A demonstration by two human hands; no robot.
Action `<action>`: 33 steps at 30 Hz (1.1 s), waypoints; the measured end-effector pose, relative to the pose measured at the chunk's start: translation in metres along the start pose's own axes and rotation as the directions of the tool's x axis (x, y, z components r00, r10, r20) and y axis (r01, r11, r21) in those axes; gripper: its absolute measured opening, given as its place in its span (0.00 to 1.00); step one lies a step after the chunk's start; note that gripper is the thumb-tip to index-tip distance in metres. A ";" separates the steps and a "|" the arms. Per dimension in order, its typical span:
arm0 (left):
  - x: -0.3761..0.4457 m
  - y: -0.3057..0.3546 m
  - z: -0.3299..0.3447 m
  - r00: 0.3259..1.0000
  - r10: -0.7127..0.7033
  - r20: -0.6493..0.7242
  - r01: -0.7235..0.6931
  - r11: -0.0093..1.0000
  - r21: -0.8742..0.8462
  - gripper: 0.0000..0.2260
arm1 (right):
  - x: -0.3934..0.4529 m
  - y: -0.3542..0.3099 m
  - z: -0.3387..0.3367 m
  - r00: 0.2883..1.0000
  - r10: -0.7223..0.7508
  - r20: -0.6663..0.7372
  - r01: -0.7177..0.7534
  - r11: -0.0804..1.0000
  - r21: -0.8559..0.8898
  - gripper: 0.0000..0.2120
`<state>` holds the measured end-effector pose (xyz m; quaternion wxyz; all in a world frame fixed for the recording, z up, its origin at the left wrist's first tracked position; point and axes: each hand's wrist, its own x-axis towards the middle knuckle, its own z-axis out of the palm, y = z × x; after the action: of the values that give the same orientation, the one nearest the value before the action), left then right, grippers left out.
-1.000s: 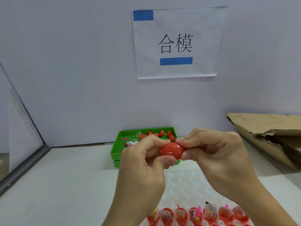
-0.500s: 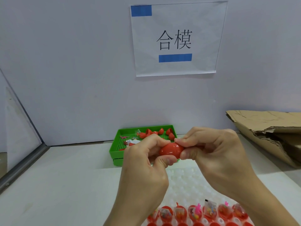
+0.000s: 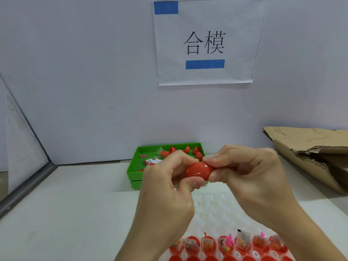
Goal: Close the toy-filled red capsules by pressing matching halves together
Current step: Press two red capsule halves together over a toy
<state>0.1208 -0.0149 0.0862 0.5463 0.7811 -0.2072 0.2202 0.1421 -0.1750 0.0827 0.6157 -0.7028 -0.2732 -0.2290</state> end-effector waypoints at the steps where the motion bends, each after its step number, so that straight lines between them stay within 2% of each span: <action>1: 0.000 0.002 -0.001 1.000 0.015 0.002 -0.015 1.000 -0.015 0.07 | 0.000 -0.003 0.000 1.000 0.013 0.003 -0.013 0.999 0.046 0.14; 4: 0.001 0.008 -0.007 0.998 0.058 0.024 -0.056 0.997 -0.052 0.05 | 0.001 -0.012 0.001 0.999 0.032 0.000 -0.032 0.992 0.120 0.09; 9: 0.003 0.010 -0.011 0.999 0.030 0.028 -0.024 0.981 -0.194 0.06 | 0.000 -0.021 -0.001 0.998 0.059 0.032 -0.063 0.987 0.145 0.12; 13: 0.003 0.004 -0.005 1.000 0.015 -0.002 -0.015 0.983 -0.181 0.08 | 0.000 -0.019 -0.004 0.988 0.143 0.061 -0.148 0.983 0.105 0.14; 15: 0.003 0.002 -0.002 0.999 0.039 -0.036 -0.042 0.995 -0.089 0.09 | 0.000 -0.016 -0.003 0.977 0.192 0.093 -0.200 0.977 0.079 0.13; 19: 0.001 -0.005 0.001 0.988 0.126 -0.088 -0.111 0.980 0.164 0.11 | -0.002 -0.015 0.002 0.955 0.267 0.131 -0.284 0.950 0.134 0.12; 21: 0.000 -0.007 0.003 0.972 0.213 -0.102 -0.174 0.939 0.298 0.12 | -0.002 -0.014 0.008 0.951 0.287 0.111 -0.300 0.946 0.126 0.15; 23: 0.001 -0.009 0.007 0.954 0.282 -0.097 -0.219 0.884 0.413 0.14 | -0.003 -0.011 0.015 0.956 0.288 0.065 -0.293 0.949 0.116 0.15; 26: 0.000 -0.011 0.010 0.946 0.312 -0.093 -0.237 0.854 0.463 0.14 | -0.003 -0.008 0.019 0.955 0.295 0.021 -0.295 0.945 0.145 0.13; 28: 0.001 -0.011 0.009 0.950 0.301 -0.080 -0.242 0.875 0.420 0.14 | -0.003 -0.007 0.017 0.953 0.302 0.033 -0.303 0.940 0.154 0.13; 30: 0.001 -0.010 0.006 0.967 0.249 -0.045 -0.225 0.928 0.297 0.15 | -0.002 -0.008 0.013 0.949 0.306 0.075 -0.314 0.935 0.165 0.16; 33: 0.002 -0.012 -0.002 0.992 0.106 0.071 -0.101 0.992 -0.070 0.20 | -0.001 -0.005 0.008 0.935 0.345 0.085 -0.355 0.911 0.211 0.18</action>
<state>0.1288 -0.0093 0.0788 0.5515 0.7585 -0.2748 0.2120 0.1378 -0.1668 0.0842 0.7152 -0.6719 -0.1807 -0.0667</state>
